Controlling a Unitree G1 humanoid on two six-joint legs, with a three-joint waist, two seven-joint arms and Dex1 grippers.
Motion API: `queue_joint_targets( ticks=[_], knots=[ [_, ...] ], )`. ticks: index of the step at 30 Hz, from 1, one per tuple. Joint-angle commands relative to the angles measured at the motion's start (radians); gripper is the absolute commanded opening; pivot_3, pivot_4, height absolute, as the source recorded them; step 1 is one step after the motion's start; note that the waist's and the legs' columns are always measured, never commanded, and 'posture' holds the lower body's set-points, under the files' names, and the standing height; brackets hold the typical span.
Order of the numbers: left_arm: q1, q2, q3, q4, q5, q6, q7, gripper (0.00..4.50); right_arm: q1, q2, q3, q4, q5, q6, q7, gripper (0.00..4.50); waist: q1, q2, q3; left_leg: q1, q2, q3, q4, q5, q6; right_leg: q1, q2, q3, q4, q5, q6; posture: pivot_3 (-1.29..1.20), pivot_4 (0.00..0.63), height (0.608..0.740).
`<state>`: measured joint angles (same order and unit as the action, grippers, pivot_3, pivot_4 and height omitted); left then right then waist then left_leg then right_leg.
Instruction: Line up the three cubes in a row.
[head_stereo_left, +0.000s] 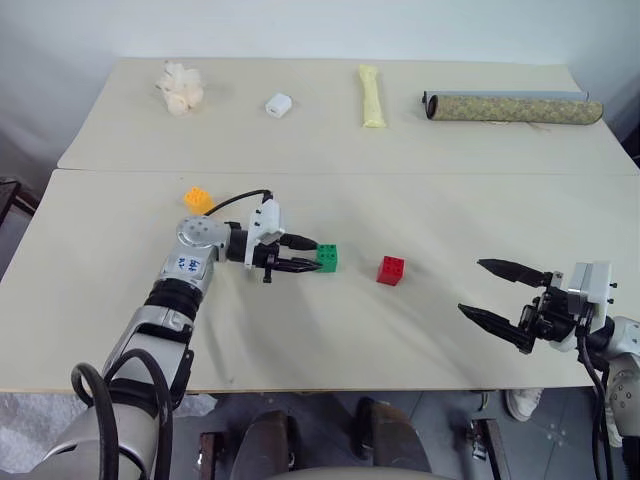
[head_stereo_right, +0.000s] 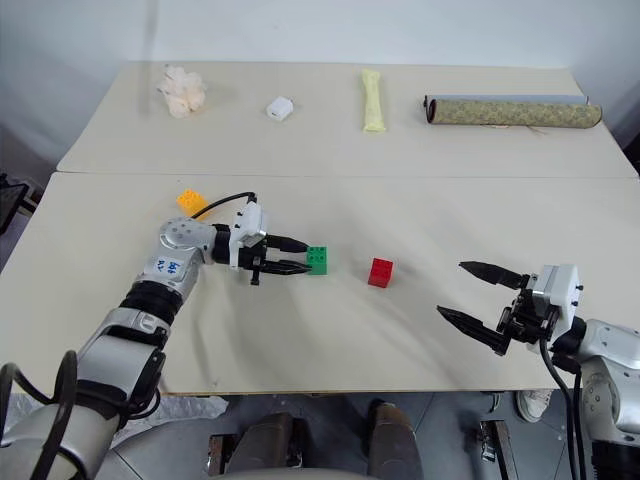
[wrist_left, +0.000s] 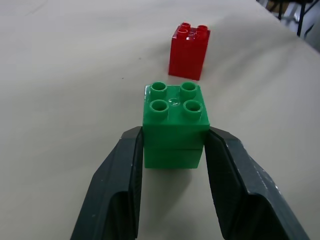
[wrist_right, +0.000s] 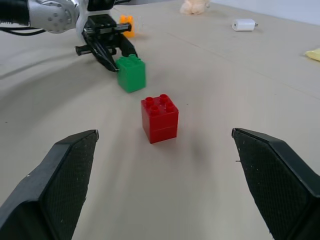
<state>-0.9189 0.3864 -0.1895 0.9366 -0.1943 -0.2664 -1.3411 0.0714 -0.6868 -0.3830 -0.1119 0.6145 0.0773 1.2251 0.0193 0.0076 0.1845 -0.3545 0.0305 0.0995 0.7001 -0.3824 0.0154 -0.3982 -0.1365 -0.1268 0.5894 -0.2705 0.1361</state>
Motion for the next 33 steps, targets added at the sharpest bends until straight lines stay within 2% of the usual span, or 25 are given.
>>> queue_joint_targets(
  ticks=[1, 4, 14, 16, 20, 23, 24, 27, 30, 33],
  knots=[
    [-0.032, -0.014, 0.026, 0.073, 0.023, -0.069, -0.029, 1.44, 0.03, 0.003, -0.038, -0.055, 0.026, -0.005, -0.022, 4.5, 0.002, 0.0, 0.0, 0.0, 0.0, 0.0, 0.0, 0.0, 0.0, 0.0, 0.0, 0.0, 0.0, 0.0, 0.0, 0.0, 0.15, 0.74],
    [-0.036, -0.026, 0.03, 0.099, 0.026, -0.084, -0.103, 1.44, 0.058, 0.01, -0.038, -0.074, 0.029, -0.006, -0.036, 4.5, 0.004, 0.0, 0.0, 0.0, 0.0, 0.0, 0.0, 0.0, 0.0, 0.0, 0.0, 0.0, 0.0, 0.0, 0.0, 0.0, 0.15, 0.74],
    [-0.031, -0.043, 0.057, 0.118, 0.058, -0.098, -0.104, 1.44, 0.018, 0.012, 0.012, -0.044, 0.022, -0.004, -0.026, 4.5, 0.005, 0.0, 0.0, 0.0, 0.0, -0.001, 0.001, 0.0, 0.0, 0.0, 0.0, 0.0, 0.001, 0.0, 0.0, 0.0, 0.15, 0.74],
    [-0.022, -0.04, 0.068, 0.109, 0.051, -0.083, -0.105, 2.18, 0.0, 0.011, 0.034, -0.024, 0.018, -0.004, -0.007, 4.5, 0.005, 0.0, 0.0, 0.0, 0.0, -0.001, 0.001, 0.0, 0.0, 0.0, 0.0, 0.0, 0.001, 0.0, 0.0, 0.0, 0.15, 0.74],
    [0.003, -0.015, 0.098, 0.047, 0.022, -0.057, -0.111, 3.36, -0.046, 0.012, 0.074, 0.013, 0.014, -0.022, 0.037, 4.5, 0.004, 0.0, 0.0, 0.0, 0.0, -0.001, 0.001, 0.0, 0.0, 0.0, 0.0, 0.0, 0.001, 0.0, 0.0, 0.0, 0.15, 0.74],
    [0.074, 0.037, 0.155, -0.107, -0.035, 0.0, -0.092, 4.35, -0.118, 0.02, 0.13, 0.015, 0.016, -0.019, 0.065, 4.5, -0.005, 0.0, 0.0, 0.0, 0.0, -0.001, 0.001, 0.0, 0.0, 0.0, 0.0, 0.0, 0.001, 0.0, 0.0, 0.0, 0.15, 0.74],
    [0.098, 0.048, 0.169, -0.153, -0.045, 0.015, -0.08, 4.48, -0.131, 0.023, 0.141, 0.013, 0.018, -0.016, 0.069, 4.5, -0.009, 0.0, 0.0, 0.0, 0.001, -0.001, 0.001, 0.0, 0.0, 0.0, 0.0, 0.0, 0.001, 0.0, 0.0, 0.0, 0.15, 0.74],
    [0.261, 0.111, 0.235, -0.423, -0.114, 0.119, -0.025, 4.48, -0.176, 0.029, 0.184, 0.007, 0.022, 0.005, 0.086, 4.5, -0.017, 0.0, 0.0, 0.0, 0.001, -0.003, 0.001, 0.0, 0.0, 0.0, 0.0, -0.001, 0.002, 0.0, 0.0, 0.0, 0.15, 0.74],
    [0.575, 0.202, 0.371, -0.81, -0.206, 0.304, 0.106, 4.48, -0.241, 0.05, 0.236, 0.013, 0.012, 0.011, 0.092, 4.5, -0.042, 0.0, 0.0, 0.001, 0.002, -0.006, 0.001, 0.0, 0.0, -0.001, 0.0, 0.001, 0.002, 0.0, -0.001, 0.0, 0.15, 0.74],
    [0.801, 0.206, 0.511, -1.017, -0.237, 0.376, 0.274, 4.48, -0.272, 0.077, 0.255, 0.013, 0.001, -0.011, 0.081, 4.5, -0.046, 0.0, 0.0, 0.001, 0.003, -0.008, -0.001, 0.0, 0.0, -0.003, -0.001, 0.002, 0.002, -0.001, -0.001, 0.0, 0.15, 0.74]
  ],
)
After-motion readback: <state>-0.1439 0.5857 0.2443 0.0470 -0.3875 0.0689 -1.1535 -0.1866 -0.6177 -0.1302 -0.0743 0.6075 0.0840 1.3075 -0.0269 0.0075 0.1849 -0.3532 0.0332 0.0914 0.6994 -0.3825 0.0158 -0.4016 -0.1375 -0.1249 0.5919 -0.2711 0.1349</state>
